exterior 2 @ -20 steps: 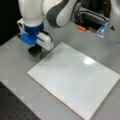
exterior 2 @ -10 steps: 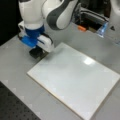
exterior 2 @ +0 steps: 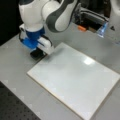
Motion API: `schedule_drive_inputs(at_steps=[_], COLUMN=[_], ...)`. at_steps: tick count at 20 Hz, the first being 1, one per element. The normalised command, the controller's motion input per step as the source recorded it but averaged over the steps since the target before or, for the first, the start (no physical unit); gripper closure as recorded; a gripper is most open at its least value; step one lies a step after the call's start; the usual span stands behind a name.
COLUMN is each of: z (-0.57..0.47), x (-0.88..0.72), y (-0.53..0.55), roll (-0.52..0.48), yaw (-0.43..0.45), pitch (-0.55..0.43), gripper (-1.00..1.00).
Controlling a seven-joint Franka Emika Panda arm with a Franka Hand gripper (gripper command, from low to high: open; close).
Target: Erasing curve lines
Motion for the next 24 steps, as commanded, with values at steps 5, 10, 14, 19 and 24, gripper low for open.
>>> schedule_drive_inputs(at_steps=[5, 10, 14, 19, 24], z=[-0.06, -0.08, 0.01, 0.02, 0.01], x=[0.11, 0.12, 0.12, 0.12, 0.11], y=[-0.09, -0.12, -0.11, -0.11, -0.11], roll=[0.152, 0.135, 0.137, 0.139, 0.142], yaw=[-0.068, -0.039, -0.04, -0.04, -0.036], pitch=[-0.013, -0.026, -0.036, -0.034, -0.037], gripper=[1.0, 1.0, 1.0, 1.0, 1.0])
